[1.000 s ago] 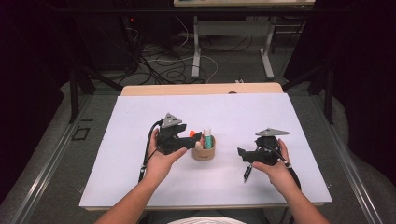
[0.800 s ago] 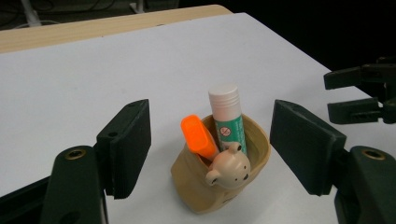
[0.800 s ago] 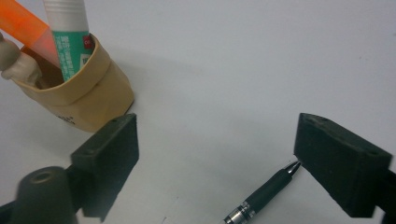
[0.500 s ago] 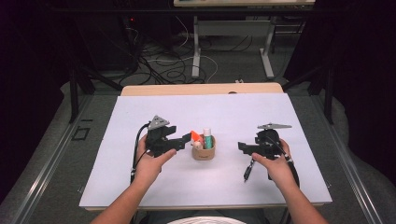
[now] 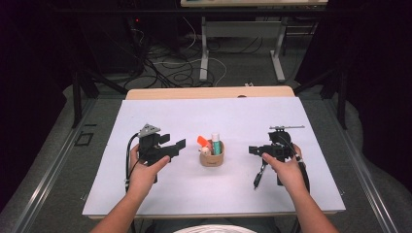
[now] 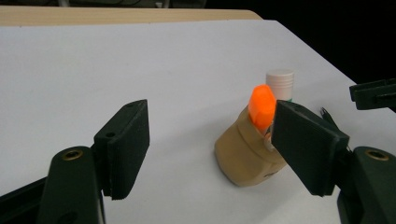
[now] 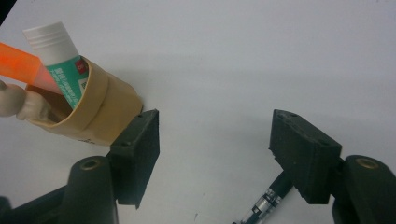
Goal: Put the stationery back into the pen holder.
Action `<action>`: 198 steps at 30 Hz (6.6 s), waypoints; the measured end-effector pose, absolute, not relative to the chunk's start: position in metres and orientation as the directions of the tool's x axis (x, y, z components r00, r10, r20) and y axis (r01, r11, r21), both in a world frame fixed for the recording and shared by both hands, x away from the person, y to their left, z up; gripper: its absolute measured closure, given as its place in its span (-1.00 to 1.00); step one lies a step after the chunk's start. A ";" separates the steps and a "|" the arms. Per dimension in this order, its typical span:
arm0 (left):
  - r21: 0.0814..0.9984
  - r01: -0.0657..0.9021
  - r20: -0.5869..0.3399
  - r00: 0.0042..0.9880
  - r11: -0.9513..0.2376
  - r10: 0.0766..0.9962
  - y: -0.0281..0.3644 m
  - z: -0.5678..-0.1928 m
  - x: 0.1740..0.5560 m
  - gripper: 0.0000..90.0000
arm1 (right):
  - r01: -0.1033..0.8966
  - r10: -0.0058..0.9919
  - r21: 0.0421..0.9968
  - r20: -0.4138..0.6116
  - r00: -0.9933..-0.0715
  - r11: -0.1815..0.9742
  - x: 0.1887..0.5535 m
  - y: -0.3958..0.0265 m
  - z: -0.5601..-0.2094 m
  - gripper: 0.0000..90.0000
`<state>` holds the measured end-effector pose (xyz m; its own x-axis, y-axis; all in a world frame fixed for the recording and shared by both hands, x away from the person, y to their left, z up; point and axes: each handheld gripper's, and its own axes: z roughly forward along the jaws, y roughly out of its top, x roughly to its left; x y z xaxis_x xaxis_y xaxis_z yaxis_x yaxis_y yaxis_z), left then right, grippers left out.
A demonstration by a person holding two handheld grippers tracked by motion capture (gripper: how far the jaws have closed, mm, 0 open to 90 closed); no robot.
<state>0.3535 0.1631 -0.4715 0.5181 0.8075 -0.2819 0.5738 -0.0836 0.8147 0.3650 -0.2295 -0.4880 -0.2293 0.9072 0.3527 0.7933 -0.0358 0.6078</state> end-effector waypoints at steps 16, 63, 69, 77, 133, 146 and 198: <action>0.785 0.618 -0.342 0.482 -0.036 0.807 0.179 -0.480 0.350 -0.44 | 0.842 0.905 0.522 0.411 -0.113 -0.132 0.379 -0.253 -0.485 0.27; 0.760 0.648 -0.346 0.472 -0.053 0.811 0.181 -0.493 0.353 -0.45 | 0.876 0.839 0.262 0.486 0.244 -0.406 0.382 -0.268 -0.525 0.54; 0.759 0.649 -0.344 0.471 -0.055 0.812 0.180 -0.495 0.353 -0.45 | 0.889 0.848 0.233 0.464 0.255 -0.395 0.383 -0.269 -0.530 0.59; 0.756 0.652 -0.341 0.471 -0.061 0.814 0.181 -0.495 0.353 -0.46 | 0.882 0.841 0.217 0.459 0.287 -0.419 0.385 -0.266 -0.534 0.64; 0.765 0.639 -0.307 0.469 -0.078 0.828 0.178 -0.498 0.353 -0.47 | 0.827 0.813 0.393 0.569 0.125 -0.402 0.376 -0.267 -0.513 0.79; 0.765 0.636 -0.284 0.474 -0.102 0.833 0.176 -0.498 0.353 -0.47 | 0.722 0.831 0.603 0.552 -0.070 -0.340 0.367 -0.256 -0.495 0.79; 0.784 0.618 -0.294 0.448 -0.055 0.844 0.187 -0.500 0.358 -0.62 | 0.344 0.805 0.931 0.297 -0.514 -0.123 0.360 -0.184 -0.438 0.79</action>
